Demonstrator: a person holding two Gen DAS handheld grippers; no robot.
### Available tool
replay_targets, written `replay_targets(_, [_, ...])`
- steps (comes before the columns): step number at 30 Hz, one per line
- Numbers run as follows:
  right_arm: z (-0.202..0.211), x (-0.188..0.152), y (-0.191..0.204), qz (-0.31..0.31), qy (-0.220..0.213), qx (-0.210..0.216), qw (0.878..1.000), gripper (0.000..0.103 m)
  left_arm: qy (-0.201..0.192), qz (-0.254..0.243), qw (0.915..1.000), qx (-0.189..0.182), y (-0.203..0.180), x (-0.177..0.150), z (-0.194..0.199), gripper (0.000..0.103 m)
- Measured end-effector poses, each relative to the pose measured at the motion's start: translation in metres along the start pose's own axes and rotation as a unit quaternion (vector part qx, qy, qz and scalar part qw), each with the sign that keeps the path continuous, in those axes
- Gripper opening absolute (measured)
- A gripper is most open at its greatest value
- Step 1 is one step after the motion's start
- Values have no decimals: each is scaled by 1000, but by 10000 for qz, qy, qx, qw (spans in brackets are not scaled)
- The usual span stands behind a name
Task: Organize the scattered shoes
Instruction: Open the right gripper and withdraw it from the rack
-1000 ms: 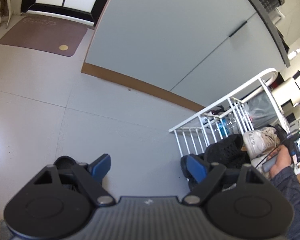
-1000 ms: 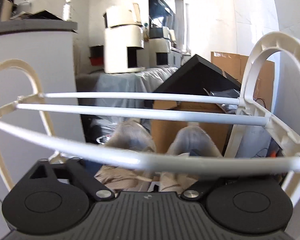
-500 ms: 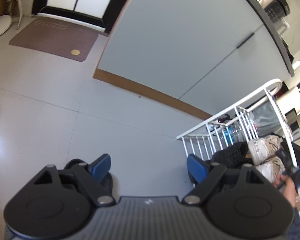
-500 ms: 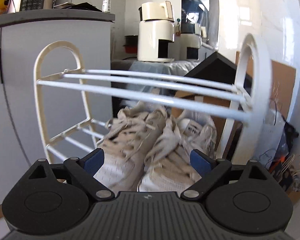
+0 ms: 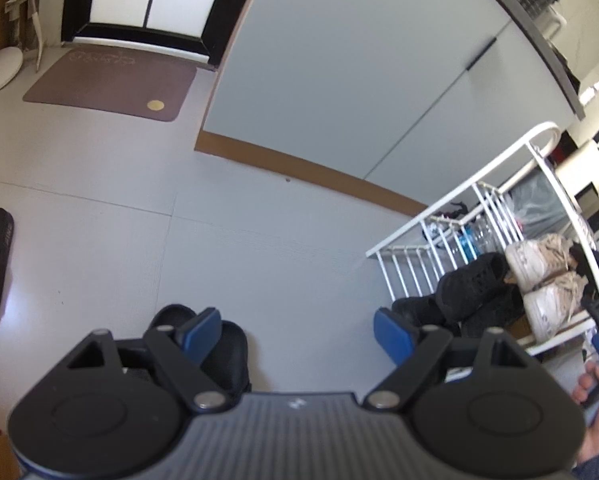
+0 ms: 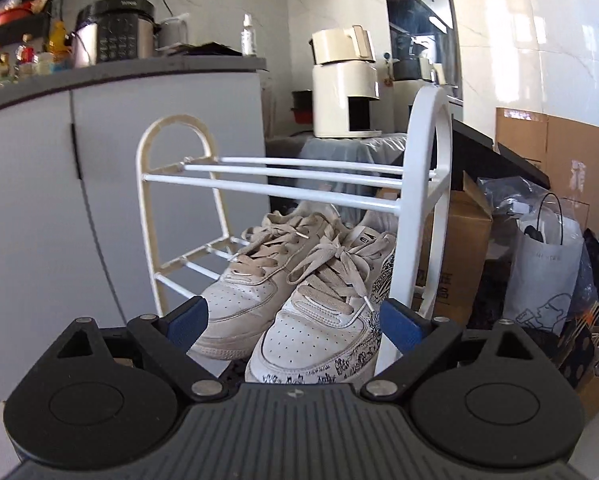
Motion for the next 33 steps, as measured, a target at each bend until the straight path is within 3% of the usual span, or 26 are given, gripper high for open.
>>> replay_targets(5, [18, 3, -21, -379, 143, 883, 9953, 96, -79, -246, 9996, 67, -1, -5, 8, 91])
replay_targets(13, [46, 3, -42, -656, 311, 1520, 9857, 96, -101, -85, 9999, 43, 15, -5, 19, 91])
replay_targets(23, [74, -12, -30, -587, 753, 2202, 9708, 96, -43, -146, 9995, 287, 28, -22, 29, 93])
replay_targets(28, [87, -16, -24, -454, 948, 2640, 9588, 103, -40, -143, 9990, 419, 37, -27, 34, 94])
replay_targets(33, [84, -18, -22, -515, 1138, 2772, 9527, 103, -37, -110, 9988, 480, 41, -36, 40, 94])
Point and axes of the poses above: each gripper's, at about its wrist camera, not at the fingertips, and z roughly against the way its jaws point, y to its left, x to its top, the point moved 2 cm from there along -z, roughly the way its jaws point, and after that the axes turned 12 degrees about z, right-handed, at the moved point
